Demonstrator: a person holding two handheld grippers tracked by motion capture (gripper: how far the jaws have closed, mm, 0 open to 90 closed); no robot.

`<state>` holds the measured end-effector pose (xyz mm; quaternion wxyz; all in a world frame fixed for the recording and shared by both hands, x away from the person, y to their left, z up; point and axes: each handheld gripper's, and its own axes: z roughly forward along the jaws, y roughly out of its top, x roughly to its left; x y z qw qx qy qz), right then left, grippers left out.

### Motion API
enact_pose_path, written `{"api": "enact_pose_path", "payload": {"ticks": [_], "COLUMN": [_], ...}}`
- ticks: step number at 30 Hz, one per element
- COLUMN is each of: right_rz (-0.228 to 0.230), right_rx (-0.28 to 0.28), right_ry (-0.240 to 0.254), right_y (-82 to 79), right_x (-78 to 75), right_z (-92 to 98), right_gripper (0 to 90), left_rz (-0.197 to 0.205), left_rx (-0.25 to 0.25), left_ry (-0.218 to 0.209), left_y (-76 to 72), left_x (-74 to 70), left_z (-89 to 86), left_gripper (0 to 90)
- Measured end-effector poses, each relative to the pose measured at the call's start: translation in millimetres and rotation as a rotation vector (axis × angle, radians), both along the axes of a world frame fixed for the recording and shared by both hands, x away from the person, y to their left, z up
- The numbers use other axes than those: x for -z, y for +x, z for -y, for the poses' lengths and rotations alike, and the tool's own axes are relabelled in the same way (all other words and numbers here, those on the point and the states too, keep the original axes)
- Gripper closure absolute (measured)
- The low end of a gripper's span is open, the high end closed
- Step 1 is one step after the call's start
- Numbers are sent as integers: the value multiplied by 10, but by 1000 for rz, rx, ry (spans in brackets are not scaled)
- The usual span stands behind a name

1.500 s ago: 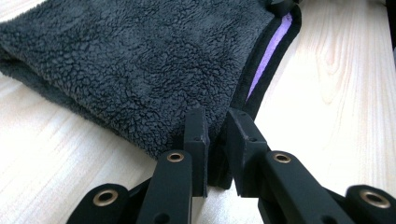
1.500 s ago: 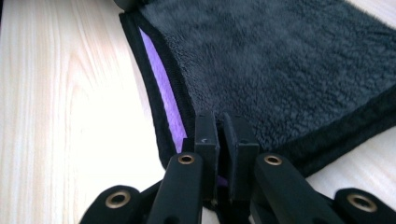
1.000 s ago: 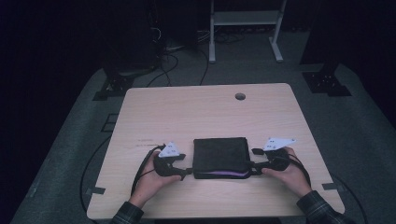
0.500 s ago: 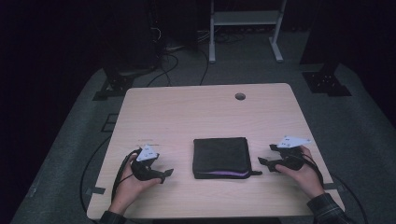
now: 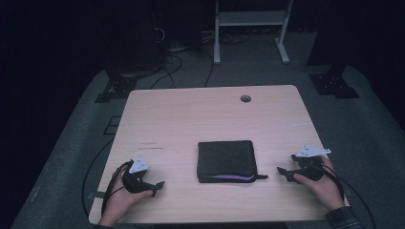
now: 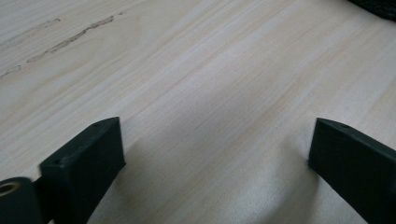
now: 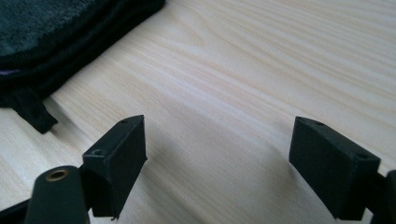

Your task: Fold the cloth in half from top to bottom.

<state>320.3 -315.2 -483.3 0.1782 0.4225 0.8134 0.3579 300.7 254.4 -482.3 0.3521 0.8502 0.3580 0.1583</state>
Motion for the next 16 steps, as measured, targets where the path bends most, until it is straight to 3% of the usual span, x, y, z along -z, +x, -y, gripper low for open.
{"api": "enact_pose_path", "payload": {"ticks": [16], "right_rz": [2], "right_rx": [5], "right_ry": [0], "right_y": [-10], "right_x": [37], "right_z": [9], "right_gripper": [123], "left_rz": [5], "left_rx": [0], "left_ry": [-6], "left_y": [-5], "left_x": [12], "left_z": [-27], "left_gripper": [5]}}
